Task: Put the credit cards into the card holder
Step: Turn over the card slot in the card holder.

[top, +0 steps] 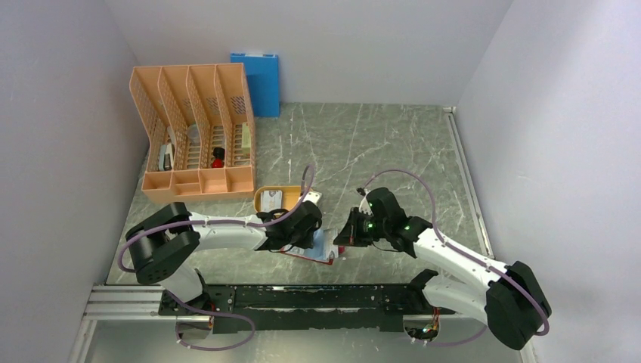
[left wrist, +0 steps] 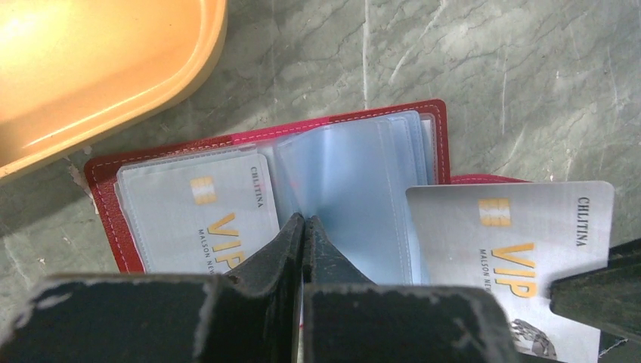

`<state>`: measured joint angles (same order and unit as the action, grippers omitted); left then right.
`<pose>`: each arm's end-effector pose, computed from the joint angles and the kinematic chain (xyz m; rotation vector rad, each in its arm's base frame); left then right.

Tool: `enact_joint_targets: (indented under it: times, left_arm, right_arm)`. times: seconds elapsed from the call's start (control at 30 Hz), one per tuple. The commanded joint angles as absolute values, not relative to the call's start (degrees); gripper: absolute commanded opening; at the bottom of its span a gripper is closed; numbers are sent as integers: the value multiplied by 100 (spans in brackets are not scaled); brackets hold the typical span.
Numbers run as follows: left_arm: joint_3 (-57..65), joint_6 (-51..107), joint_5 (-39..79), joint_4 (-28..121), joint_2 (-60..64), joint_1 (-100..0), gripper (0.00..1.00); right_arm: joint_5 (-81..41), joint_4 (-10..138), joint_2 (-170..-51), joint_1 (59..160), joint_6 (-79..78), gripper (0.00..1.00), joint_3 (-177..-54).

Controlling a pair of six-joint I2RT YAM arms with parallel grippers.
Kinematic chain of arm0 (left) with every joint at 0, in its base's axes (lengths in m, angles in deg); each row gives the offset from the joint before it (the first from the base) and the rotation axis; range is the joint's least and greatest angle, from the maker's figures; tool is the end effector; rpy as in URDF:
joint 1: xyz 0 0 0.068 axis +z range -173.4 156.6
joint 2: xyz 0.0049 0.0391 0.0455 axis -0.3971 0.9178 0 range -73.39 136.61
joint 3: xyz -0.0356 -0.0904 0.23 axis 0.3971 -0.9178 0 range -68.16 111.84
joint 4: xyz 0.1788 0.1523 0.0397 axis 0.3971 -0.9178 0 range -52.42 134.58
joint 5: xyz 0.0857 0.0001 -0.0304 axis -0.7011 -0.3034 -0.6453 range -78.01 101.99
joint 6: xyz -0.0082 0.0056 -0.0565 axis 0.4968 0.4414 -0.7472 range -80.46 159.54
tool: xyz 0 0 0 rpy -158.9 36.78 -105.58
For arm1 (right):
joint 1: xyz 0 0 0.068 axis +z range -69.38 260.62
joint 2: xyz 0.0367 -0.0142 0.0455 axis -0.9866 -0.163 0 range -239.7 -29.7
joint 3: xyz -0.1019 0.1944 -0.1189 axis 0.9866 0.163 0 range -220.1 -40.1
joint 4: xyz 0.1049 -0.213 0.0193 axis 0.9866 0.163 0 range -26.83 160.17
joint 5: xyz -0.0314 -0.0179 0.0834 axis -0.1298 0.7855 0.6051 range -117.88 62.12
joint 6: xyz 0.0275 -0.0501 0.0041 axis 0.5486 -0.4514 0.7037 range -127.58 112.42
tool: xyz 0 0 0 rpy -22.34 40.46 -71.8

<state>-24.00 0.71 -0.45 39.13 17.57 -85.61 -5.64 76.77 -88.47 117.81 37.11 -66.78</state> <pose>0.1419 -0.2508 0.1443 0.4184 2.4843 -0.4898 0.1436 0.1281 0.1728 -0.0375 2.6010 1.0768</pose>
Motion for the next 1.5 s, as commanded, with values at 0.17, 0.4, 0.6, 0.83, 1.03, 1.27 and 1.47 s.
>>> enact_joint_targets:
  times: [0.17, 0.4, 0.6, 0.83, 1.03, 1.27, 1.47]
  left_arm:
    - [-2513, -51, -256, 3843, 1705, -8595, 5]
    - [-2505, -72, -280, 3825, 1713, -8590, 5]
    - [-2534, -89, -305, 3835, 1706, -8589, 5]
    - [-2560, -97, -350, 3808, 1679, -8591, 5]
    - [-2579, -116, -351, 3817, 1648, -8591, 5]
    - [-2589, -119, -360, 3829, 1625, -8589, 5]
    - [-2615, -133, -367, 3834, 1626, -8589, 5]
  right_arm:
    - [-104, 7585, -9021, 11760, 3774, 0, -6643]
    - [-56, 7611, -9088, 11761, 3787, 0, -6589]
    - [-160, 7790, -8981, 11757, 3773, 0, -6602]
    - [-177, 7791, -9077, 11752, 3845, 0, -6534]
    - [-98, 7739, -9131, 11749, 3849, 0, -6514]
    - [-56, 7672, -9182, 11752, 3925, 0, -6463]
    - [-164, 7592, -8770, 11748, 4052, 0, -6455]
